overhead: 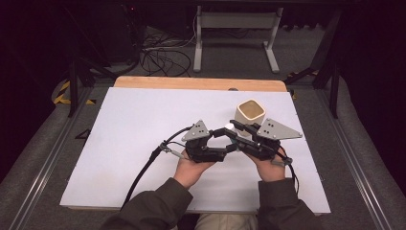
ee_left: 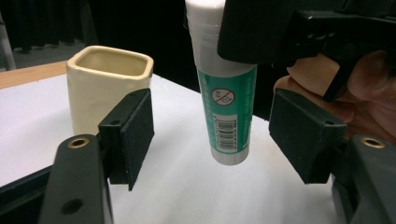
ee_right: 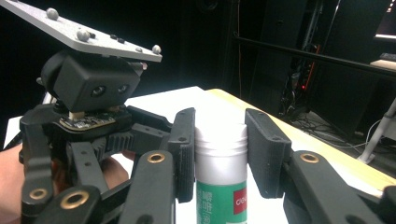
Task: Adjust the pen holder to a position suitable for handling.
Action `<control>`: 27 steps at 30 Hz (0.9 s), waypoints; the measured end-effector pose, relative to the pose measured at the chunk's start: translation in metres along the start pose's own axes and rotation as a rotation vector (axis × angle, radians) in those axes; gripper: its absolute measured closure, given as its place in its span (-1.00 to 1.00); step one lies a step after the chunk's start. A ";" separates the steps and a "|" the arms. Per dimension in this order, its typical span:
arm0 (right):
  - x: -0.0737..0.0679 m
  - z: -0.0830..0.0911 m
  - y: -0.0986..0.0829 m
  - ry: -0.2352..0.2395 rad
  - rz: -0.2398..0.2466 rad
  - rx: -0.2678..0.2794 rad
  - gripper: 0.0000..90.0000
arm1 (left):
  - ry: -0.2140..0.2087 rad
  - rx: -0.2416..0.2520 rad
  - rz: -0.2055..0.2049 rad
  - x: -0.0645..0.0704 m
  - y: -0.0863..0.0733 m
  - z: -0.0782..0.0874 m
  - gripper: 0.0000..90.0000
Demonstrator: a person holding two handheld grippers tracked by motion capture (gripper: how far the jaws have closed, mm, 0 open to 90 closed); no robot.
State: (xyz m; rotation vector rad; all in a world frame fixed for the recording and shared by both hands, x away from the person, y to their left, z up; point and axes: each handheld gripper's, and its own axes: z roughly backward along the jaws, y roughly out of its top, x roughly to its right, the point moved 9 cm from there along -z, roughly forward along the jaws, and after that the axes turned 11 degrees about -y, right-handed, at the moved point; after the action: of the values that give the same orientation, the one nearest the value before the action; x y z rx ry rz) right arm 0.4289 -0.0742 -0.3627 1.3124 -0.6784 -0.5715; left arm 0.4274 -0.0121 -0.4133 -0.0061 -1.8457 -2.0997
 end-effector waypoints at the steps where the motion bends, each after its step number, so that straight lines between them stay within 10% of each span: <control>1: 0.000 0.000 0.000 -0.001 0.000 0.001 0.46 | -0.001 0.002 0.001 0.000 0.000 -0.001 -0.25; 27: 0.001 0.002 0.003 -0.018 -0.010 0.026 0.46 | -0.040 0.022 0.005 0.005 0.001 -0.008 0.40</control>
State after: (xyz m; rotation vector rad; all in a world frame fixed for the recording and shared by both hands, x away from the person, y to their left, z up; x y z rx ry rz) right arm 0.4282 -0.0756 -0.3594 1.3369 -0.6960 -0.5847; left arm 0.4248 -0.0206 -0.4129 -0.0485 -1.8898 -2.0903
